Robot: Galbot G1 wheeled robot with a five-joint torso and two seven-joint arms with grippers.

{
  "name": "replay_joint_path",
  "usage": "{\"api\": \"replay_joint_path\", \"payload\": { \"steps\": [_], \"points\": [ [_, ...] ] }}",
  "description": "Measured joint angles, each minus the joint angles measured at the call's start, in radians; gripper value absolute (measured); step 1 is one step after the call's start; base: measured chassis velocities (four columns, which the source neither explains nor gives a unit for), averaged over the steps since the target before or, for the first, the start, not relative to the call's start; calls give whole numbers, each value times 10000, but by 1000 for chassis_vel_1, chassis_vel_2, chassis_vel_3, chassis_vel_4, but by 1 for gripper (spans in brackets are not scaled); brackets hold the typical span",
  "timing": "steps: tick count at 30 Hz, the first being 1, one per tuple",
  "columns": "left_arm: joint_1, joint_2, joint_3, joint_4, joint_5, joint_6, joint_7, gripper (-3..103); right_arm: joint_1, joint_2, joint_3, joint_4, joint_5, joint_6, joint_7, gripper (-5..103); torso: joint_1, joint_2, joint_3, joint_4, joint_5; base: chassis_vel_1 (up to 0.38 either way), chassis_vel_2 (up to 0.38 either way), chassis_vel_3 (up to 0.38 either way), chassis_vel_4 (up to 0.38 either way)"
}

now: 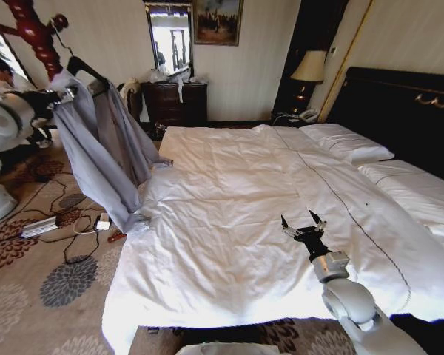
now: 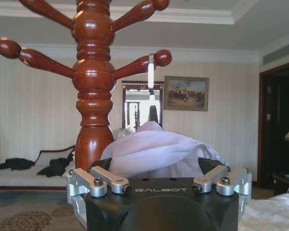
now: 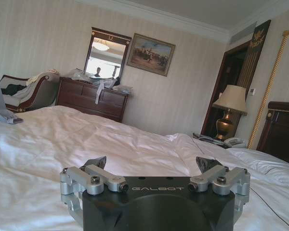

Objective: Pick up the clothes from the bed and hang them on the clothes hanger.

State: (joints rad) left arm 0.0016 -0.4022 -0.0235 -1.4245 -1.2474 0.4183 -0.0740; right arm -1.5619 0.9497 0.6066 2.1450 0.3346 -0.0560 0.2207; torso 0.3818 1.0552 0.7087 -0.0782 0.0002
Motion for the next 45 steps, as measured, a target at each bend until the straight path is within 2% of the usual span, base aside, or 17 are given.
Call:
{"api": "replay_joint_path", "payload": {
  "steps": [3, 13, 21, 25, 26, 27, 28, 29, 30, 31, 32, 33, 35, 38, 40, 43, 45],
  "points": [
    [408, 355, -216, -455, -130, 1, -19, 100, 0, 0, 0, 0, 0, 0, 0, 100, 0, 0, 0, 7, -6, 0, 0, 0, 0],
    [1249, 1635, -423, -1740, -586, -163, -341, 100, 1, 0, 0, 0, 0, 0, 0, 100, 0, 0, 0, 5, -2, 0, 0, 0, 0],
    [1899, 1872, -744, -2814, -908, -744, -954, 100, 0, 0, 0, 0, 0, 0, 0, 100, -1, 0, 0, 7, 0, 0, 0, 0, 0],
    [2883, 1428, -1348, -3654, -755, -1277, -962, 100, 0, 0, 0, 0, 0, 0, 0, 100, 2, -1, 4, -11, -14, 0, 0, 0, 0],
    [3473, 1394, -2061, -3981, -595, -1436, -837, 100, 0, 0, 1, 0, 0, 1, 1, 100, 7, -1, 5, -14, -14, 0, 0, 0, 0],
    [4725, 1238, -3686, -4471, -195, -1770, -679, 100, 1, 0, 0, 0, 0, 0, 0, 100, 7, 0, 2, 0, 14, 0, 0, 0, 0],
    [5716, 1055, -4658, -4754, -24, -1948, -678, 100, 0, 0, 0, 0, 1, 0, 0, 100, 1, 0, -2, 11, 22, 0, 0, 0, 0],
    [6834, 797, -5509, -5032, 38, -1994, -748, 100, 1, 0, 1, 0, 0, 1, 0, 100, -5, 4, -4, 12, 13, 0, 0, 0, 0],
    [6834, 797, -5509, -5032, 38, -1994, -748, 100, 1, 0, 1, 0, 0, 1, 0, 100, -5, 4, -4, 12, 13, 0, 0, 0, 0],
    [7571, 593, -6020, -5225, 72, -2026, -835, 100, 0, 0, 1, 0, 1, 0, 0, 100, -6, 3, -2, 11, -7, 0, 0, 0, 0],
    [8905, 158, -6907, -5628, 268, -2136, -930, 100, 1, -1, 2, 1, 0, 1, 1, 100, -3, 3, -1, 4, -25, 0, 0, 0, 0],
    [8905, 158, -6907, -5628, 268, -2136, -930, 100, 1, -1, 2, 1, 0, 1, 1, 100, -3, 3, -1, 4, -25, 0, 0, 0, 0],
    [10431, -449, -7766, -6127, 912, -2372, -940, 100, 1, -1, 1, 1, 0, 1, 0, 100, 3, 1, 1, 4, 0, 0, 0, 0, 0],
    [12763, -1514, -8555, -6891, 2340, -2862, -603, 100, 1, -1, 2, 0, 0, 1, 1, 100, 0, 1, 0, 0, 1, 0, 0, 0, 0],
    [13208, -1736, -8684, -7054, 2624, -2999, -533, 100, 0, -1, 2, -1, 1, 0, 1, 100, 0, 1, 0, 1, -4, 0, 0, 0, 0],
    [14788, -2752, -9046, -7863, 3856, -3770, -287, 100, 0, -1, 1, 0, 0, 1, 0, 100, 0, 1, 0, 6, 2, 0, 0, 0, 0],
    [15096, -3049, -9098, -8035, 4079, -3902, -283, 100, 1, -1, 1, 0, 0, 1, 1, 100, 0, 1, 0, 1, 4, 0, 0, 0, 0]
  ]
}}
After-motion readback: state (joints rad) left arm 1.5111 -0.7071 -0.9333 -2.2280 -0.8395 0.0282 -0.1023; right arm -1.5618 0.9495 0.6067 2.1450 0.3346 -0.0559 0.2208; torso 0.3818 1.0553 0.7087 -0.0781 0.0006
